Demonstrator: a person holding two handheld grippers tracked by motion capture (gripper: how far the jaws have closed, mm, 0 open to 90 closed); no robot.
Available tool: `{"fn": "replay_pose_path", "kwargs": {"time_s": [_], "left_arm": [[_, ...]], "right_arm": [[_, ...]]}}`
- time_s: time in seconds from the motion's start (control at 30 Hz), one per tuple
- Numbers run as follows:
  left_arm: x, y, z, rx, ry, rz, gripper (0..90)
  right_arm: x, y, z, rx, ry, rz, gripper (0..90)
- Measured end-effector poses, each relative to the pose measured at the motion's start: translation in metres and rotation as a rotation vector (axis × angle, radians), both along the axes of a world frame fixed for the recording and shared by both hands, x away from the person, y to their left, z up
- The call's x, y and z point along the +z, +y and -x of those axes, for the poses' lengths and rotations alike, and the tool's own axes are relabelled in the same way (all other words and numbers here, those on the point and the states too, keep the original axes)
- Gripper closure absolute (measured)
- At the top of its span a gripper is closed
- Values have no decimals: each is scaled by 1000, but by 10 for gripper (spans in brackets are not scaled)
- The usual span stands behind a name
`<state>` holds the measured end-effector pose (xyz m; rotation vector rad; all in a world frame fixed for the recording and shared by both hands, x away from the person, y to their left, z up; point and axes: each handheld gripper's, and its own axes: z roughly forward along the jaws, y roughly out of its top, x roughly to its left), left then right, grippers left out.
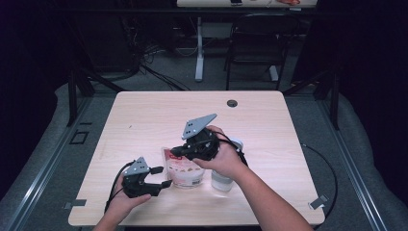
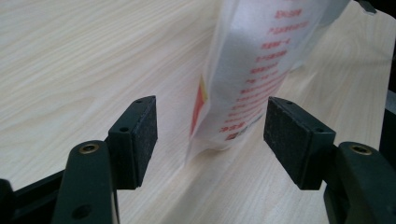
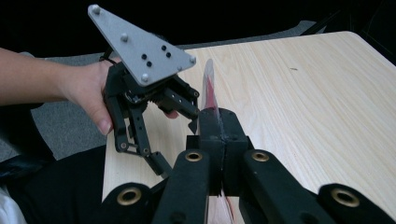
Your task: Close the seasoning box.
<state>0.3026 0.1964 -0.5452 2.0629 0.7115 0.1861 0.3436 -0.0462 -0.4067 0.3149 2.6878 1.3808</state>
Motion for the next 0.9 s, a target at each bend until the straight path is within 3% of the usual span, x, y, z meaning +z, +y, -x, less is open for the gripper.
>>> {"fn": "replay_pose_path", "kwargs": {"time_s": [0.3,0.57,0.9], "left_arm": [[-5,-9,-3,-51,-1,-4,351],[-10,-14,-5,-65,2,-23,349],[-15,-17,-7,-96,8,-16,349]], "right_arm": [[3,-3,2,15,0,-17,900],[7,-2,4,18,-8,-18,900],[12,-1,5,34,-14,-22,900]]}}
